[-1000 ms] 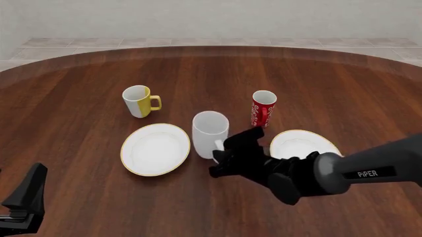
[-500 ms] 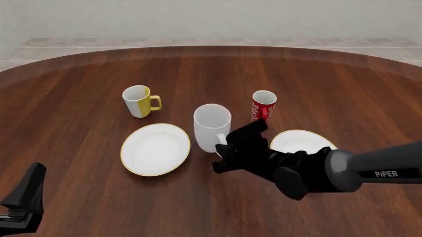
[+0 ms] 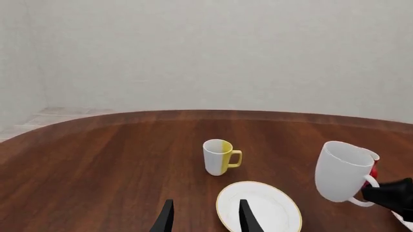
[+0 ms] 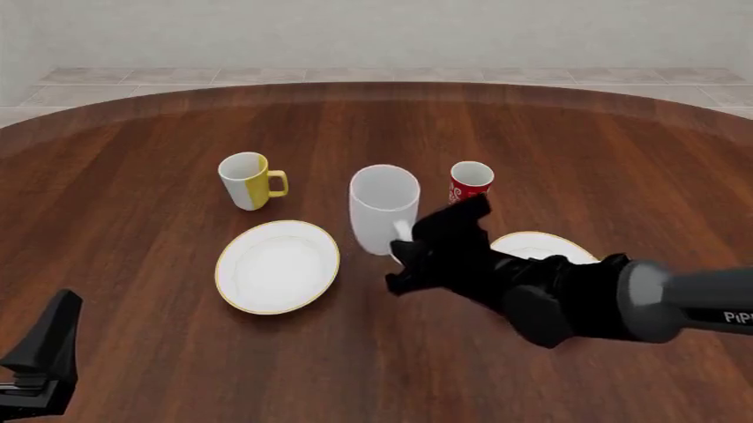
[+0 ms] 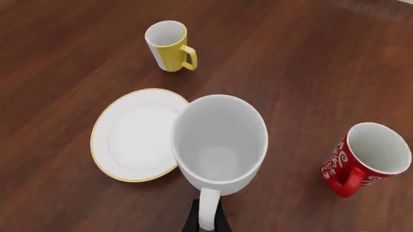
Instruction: Put the white mug on the left plate.
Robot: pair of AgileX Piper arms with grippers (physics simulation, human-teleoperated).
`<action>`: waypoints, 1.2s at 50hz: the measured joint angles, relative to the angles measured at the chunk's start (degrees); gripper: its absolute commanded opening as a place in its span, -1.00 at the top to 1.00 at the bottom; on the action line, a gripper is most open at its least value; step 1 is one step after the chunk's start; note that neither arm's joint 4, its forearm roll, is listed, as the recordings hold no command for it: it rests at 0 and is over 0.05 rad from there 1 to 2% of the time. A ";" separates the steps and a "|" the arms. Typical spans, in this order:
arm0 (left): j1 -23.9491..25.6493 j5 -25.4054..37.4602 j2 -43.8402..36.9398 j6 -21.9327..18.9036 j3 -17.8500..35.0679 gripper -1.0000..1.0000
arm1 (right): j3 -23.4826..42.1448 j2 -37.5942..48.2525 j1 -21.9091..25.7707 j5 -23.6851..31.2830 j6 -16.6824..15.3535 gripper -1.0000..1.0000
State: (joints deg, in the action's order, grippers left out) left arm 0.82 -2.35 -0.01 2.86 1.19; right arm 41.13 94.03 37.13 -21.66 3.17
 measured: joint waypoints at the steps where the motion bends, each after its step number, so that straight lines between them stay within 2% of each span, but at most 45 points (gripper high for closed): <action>1: 0.00 -0.01 0.00 -0.01 0.00 -1.00 | 0.09 -0.25 -0.06 0.27 -0.14 1.00; 24: -0.13 0.23 -0.02 -0.08 0.46 -1.00 | 3.89 -3.15 0.68 6.61 -2.80 1.00; 60: 0.16 0.08 0.00 -0.15 0.03 -1.00 | 13.10 -2.24 4.95 14.73 -3.12 1.00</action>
State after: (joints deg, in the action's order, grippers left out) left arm 0.98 -2.27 -0.01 2.71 1.22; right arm 54.23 91.80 42.08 -6.93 0.06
